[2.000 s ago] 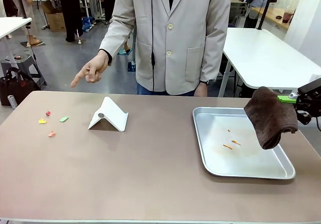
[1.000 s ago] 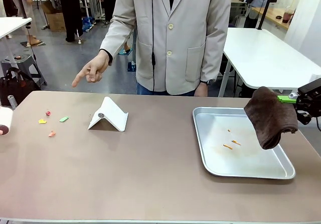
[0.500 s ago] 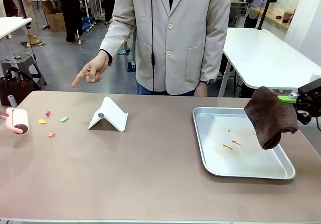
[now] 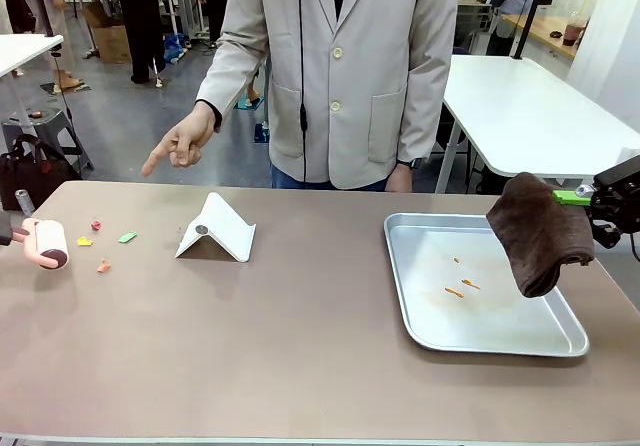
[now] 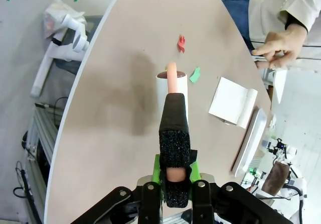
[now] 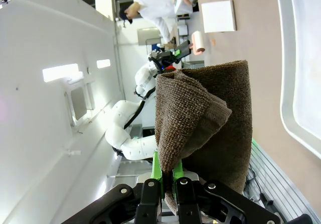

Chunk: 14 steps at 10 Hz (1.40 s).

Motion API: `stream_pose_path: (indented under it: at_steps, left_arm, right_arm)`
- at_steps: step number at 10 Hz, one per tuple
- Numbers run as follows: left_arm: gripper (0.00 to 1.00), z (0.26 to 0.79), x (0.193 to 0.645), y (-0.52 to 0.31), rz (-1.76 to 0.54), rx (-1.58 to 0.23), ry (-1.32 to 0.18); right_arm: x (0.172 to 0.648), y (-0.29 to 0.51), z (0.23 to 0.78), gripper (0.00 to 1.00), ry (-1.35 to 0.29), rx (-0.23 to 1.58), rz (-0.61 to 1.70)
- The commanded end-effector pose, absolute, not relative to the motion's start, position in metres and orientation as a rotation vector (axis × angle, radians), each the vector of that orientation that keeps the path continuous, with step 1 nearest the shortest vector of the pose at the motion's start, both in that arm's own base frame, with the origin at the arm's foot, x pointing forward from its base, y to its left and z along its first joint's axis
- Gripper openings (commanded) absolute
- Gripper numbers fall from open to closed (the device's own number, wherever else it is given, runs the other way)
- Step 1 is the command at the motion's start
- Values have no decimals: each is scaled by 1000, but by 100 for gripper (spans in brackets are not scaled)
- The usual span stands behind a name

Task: Clean the surface of the table.
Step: If a person points to the right, clean the right side of the table with your right hand, and if they point to the left, clean the left side with your left hand.

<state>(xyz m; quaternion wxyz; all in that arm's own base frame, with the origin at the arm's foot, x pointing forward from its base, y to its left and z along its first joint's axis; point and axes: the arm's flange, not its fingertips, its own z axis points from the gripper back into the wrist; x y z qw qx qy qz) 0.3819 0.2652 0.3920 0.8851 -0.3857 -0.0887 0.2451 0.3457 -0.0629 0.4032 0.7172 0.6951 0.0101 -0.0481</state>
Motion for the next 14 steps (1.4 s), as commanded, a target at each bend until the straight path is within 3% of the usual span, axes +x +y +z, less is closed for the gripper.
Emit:
stream_pose_path:
  at_steps: [1,14]
  left_arm:
    - [22,389,389,258,533,-760,-165]
    - [22,361,404,201,478,-677,-158]
  right_arm:
    - [345,-63,406,0,17,1537,-100]
    - [345,-63,406,0,17,1537,-100]
